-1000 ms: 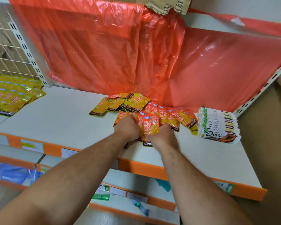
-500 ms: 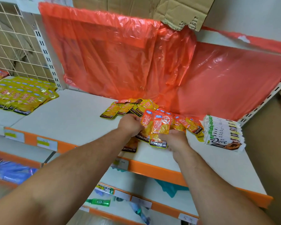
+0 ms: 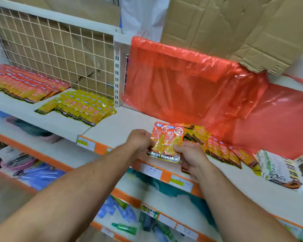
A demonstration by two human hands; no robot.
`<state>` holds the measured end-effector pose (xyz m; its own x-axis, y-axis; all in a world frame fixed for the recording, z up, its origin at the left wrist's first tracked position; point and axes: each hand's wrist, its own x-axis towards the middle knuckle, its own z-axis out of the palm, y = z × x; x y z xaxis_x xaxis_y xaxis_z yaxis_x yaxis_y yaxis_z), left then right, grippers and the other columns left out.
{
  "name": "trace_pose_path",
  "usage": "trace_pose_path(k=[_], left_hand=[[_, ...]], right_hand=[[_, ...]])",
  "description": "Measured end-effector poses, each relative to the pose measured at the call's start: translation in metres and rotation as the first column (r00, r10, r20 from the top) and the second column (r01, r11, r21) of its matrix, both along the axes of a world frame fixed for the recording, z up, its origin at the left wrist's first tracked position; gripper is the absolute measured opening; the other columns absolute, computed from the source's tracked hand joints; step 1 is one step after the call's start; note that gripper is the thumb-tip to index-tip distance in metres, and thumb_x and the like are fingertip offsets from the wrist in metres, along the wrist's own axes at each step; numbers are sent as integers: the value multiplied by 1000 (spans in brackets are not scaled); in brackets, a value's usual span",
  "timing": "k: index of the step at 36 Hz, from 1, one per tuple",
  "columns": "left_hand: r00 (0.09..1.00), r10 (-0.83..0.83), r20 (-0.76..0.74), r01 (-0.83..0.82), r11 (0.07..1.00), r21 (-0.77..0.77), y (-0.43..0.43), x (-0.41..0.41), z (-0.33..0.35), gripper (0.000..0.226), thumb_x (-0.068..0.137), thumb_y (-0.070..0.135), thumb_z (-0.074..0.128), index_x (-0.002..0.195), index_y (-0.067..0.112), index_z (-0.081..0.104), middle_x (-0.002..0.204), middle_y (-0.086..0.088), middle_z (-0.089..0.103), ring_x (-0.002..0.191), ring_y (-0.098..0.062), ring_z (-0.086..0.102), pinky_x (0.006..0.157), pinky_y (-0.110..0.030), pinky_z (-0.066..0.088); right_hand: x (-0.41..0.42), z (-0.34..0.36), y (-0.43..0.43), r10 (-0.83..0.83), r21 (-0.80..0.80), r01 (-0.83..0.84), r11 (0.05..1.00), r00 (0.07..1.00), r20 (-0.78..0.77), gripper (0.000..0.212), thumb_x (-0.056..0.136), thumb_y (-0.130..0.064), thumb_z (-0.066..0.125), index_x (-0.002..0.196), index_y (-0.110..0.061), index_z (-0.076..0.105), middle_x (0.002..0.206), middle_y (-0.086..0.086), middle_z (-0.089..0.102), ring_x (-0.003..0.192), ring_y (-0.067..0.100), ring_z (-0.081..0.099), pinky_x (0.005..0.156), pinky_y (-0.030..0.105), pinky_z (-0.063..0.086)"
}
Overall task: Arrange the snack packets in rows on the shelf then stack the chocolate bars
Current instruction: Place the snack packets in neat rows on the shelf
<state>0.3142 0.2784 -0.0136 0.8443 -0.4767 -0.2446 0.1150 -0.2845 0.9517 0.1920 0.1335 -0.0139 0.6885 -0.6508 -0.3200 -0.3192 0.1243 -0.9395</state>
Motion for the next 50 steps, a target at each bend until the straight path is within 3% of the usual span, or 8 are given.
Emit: trace_pose_path(k=[7, 13, 17, 23, 29, 38, 44, 50], left_hand=[[995, 95, 1, -95, 995, -29, 131, 55, 13, 28, 81, -4, 73, 69, 14, 56, 65, -1, 57, 52, -12, 49, 47, -20, 39], [971, 238, 19, -237, 970, -48, 239, 99, 18, 31, 81, -5, 73, 67, 14, 53, 66, 1, 51, 55, -9, 44, 43, -18, 34], [948, 317, 25, -316, 948, -38, 303, 126, 18, 21, 81, -1, 75, 81, 12, 58, 70, 0, 51, 60, -13, 44, 49, -21, 32], [887, 462, 11, -462, 887, -22, 373, 163, 7, 21, 82, -1, 74, 74, 12, 60, 66, 1, 53, 48, -7, 42, 37, -16, 30], [816, 578, -31, -578, 815, -28, 427, 205, -1, 16, 76, 1, 79, 82, 12, 69, 74, -5, 65, 60, -14, 54, 54, -21, 42], [750, 661, -24, -661, 750, -15, 487, 301, 6, 16, 83, -6, 69, 83, 9, 64, 69, -3, 63, 51, -8, 50, 36, -13, 35], [717, 694, -62, -696, 718, -25, 515, 364, 14, 20, 81, -10, 69, 76, 10, 66, 79, -14, 71, 71, -27, 68, 78, -45, 58], [660, 749, -67, -751, 659, -33, 544, 415, 14, 21, 76, -9, 74, 73, 10, 66, 83, -20, 73, 76, -30, 67, 82, -57, 56]], right_hand=[[72, 14, 120, 141, 41, -142, 989, 990, 27, 18, 89, -9, 70, 76, -12, 59, 68, 8, 65, 53, 18, 54, 60, 35, 46], [141, 20, 214, 257, 1, -257, 966, 966, 36, 9, 89, -6, 70, 88, -9, 61, 81, 16, 67, 53, 21, 56, 43, 24, 41], [179, 22, 269, 337, 19, -338, 941, 941, 33, 16, 85, -7, 74, 92, -7, 60, 86, 20, 65, 75, 30, 57, 67, 50, 53], [238, 16, 329, 400, -11, -400, 916, 915, 45, 22, 85, -9, 77, 91, -14, 57, 77, 3, 59, 57, 14, 50, 47, 25, 37], [294, 10, 375, 519, -3, -519, 855, 854, 25, 8, 87, -11, 73, 91, -11, 66, 82, 8, 70, 63, 20, 58, 52, 27, 39], [420, 8, 432, 626, 35, -628, 777, 777, 65, 17, 90, -10, 71, 78, -14, 58, 65, 0, 66, 52, 13, 58, 55, 28, 42], [497, 19, 462, 674, 46, -679, 732, 733, 96, 40, 89, -8, 71, 67, -21, 41, 59, -3, 51, 43, 8, 52, 55, 29, 44], [554, 20, 485, 690, 29, -694, 720, 720, 77, 31, 88, -8, 73, 73, -19, 48, 75, 5, 59, 54, 14, 57, 56, 29, 47]])
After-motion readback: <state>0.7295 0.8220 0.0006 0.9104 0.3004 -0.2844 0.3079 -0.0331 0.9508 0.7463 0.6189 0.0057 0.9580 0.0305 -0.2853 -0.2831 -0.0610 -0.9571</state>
